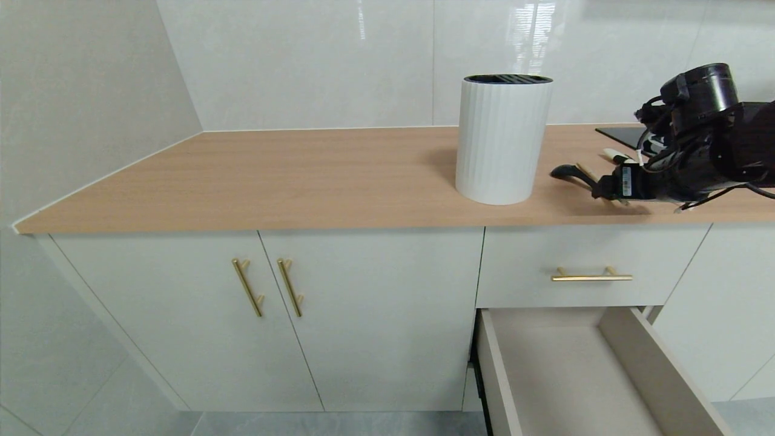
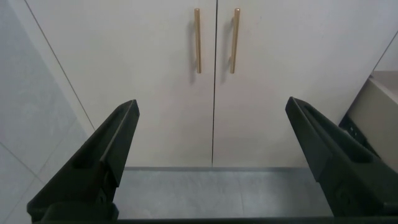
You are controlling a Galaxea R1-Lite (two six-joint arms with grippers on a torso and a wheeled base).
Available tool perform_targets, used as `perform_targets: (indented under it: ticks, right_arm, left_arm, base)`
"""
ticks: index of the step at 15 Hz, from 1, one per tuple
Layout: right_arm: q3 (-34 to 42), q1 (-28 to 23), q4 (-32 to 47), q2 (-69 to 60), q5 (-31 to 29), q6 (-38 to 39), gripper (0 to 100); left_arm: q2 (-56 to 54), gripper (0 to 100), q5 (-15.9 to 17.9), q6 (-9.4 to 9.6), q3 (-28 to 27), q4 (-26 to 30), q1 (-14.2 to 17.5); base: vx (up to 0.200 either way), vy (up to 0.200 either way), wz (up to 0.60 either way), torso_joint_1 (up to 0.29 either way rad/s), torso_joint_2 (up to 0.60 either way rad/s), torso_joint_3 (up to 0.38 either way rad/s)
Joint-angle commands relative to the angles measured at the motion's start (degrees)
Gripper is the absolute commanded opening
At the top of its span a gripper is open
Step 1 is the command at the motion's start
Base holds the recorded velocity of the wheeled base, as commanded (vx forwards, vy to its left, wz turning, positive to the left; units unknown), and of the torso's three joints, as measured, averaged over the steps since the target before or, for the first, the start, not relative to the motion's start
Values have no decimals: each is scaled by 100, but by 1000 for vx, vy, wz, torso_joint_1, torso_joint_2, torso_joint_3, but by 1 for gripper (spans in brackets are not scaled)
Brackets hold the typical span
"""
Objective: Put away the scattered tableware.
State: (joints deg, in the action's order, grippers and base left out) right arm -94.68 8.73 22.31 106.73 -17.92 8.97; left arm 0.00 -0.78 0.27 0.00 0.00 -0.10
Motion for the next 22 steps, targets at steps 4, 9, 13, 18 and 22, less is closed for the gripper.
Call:
perform_targets:
  ticks: [4, 9, 13, 18, 22]
  right_arm:
    - [-41, -29, -7, 252, -1, -1, 100]
    - [-112, -29, -7, 322, -1, 8, 100]
    - [-94, -38, 2, 305, -1, -1, 0]
    - [-85, -91, 63, 270, -1, -1, 0]
    - [-85, -91, 54, 67, -1, 149, 0]
  left_arm:
    - [9, 100, -1, 0, 0, 0, 1]
    - [9, 100, -1, 0, 0, 0, 1]
    - [9, 100, -1, 0, 0, 0, 1]
    - [9, 100, -1, 0, 0, 0, 1]
    - [9, 100, -1, 0, 0, 0, 1]
  base:
    - [0, 0, 0, 0, 0, 0]
    - [0, 0, 0, 0, 0, 0]
    - [0, 0, 0, 0, 0, 0]
    - [0, 0, 0, 0, 0, 0]
    - [0, 0, 0, 0, 0, 0]
